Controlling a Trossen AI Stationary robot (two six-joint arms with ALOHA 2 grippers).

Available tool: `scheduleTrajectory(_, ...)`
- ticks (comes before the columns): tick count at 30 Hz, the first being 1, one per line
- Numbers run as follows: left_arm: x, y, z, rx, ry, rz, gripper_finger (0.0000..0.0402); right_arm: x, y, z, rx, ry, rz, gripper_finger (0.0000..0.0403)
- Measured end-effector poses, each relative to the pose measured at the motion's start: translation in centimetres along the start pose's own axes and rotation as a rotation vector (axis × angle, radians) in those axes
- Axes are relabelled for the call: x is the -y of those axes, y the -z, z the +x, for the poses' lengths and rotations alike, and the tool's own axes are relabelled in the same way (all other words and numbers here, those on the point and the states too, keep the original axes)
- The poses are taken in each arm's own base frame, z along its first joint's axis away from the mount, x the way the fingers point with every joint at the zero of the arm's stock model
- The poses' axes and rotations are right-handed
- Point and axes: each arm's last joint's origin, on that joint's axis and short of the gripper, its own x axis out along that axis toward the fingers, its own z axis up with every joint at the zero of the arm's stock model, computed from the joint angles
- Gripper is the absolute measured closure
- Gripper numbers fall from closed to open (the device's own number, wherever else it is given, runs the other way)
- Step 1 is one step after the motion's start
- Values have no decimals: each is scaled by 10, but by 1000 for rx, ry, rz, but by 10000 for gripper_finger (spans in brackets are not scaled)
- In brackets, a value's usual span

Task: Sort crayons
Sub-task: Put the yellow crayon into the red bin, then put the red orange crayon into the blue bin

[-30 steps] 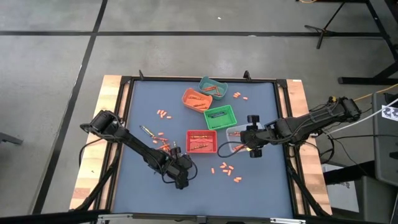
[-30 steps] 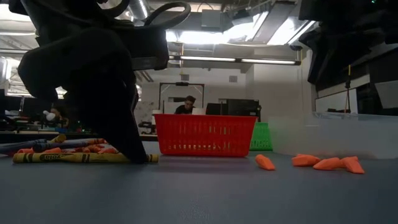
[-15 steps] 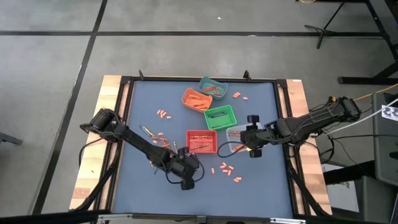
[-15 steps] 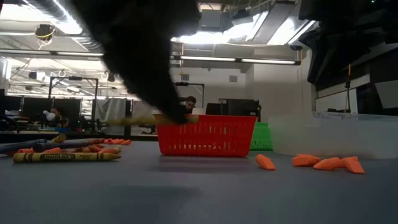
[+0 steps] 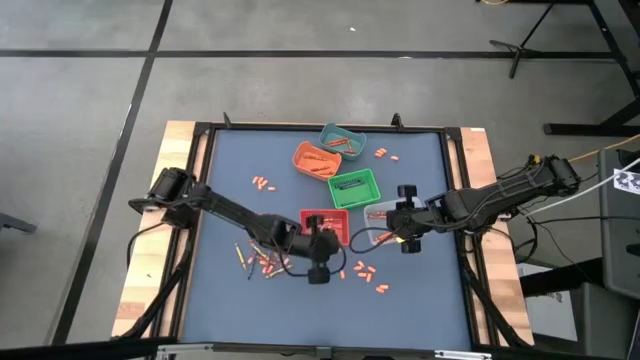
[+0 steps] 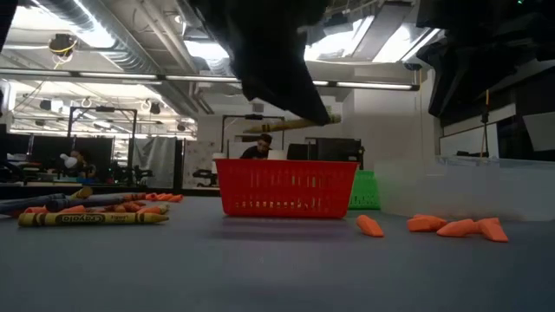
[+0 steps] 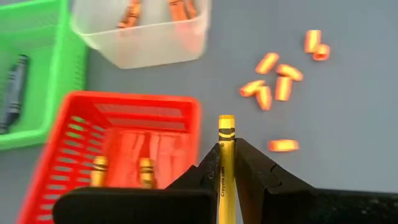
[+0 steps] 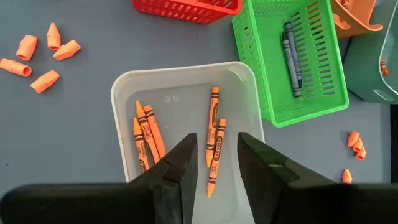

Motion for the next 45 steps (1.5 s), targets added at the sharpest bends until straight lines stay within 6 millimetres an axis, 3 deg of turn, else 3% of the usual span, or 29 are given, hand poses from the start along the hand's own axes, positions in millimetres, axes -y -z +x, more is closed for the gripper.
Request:
scheduleTrajectory(9,-43,-10,11,-7,-76,13,382,0,0,0,0,0,-1,290)
scheduleTrajectory(17,-61,-3,19,-48,-110,-10,382,0,0,0,0,0,-1,290)
scheduleTrajectory(34,-63,2,21,-62,-114,-11,380,0,0,0,1,0,-1,290)
scheduleTrajectory(45,-63,2,21,-63,-123,-10,315,0,0,0,0,0,0,290)
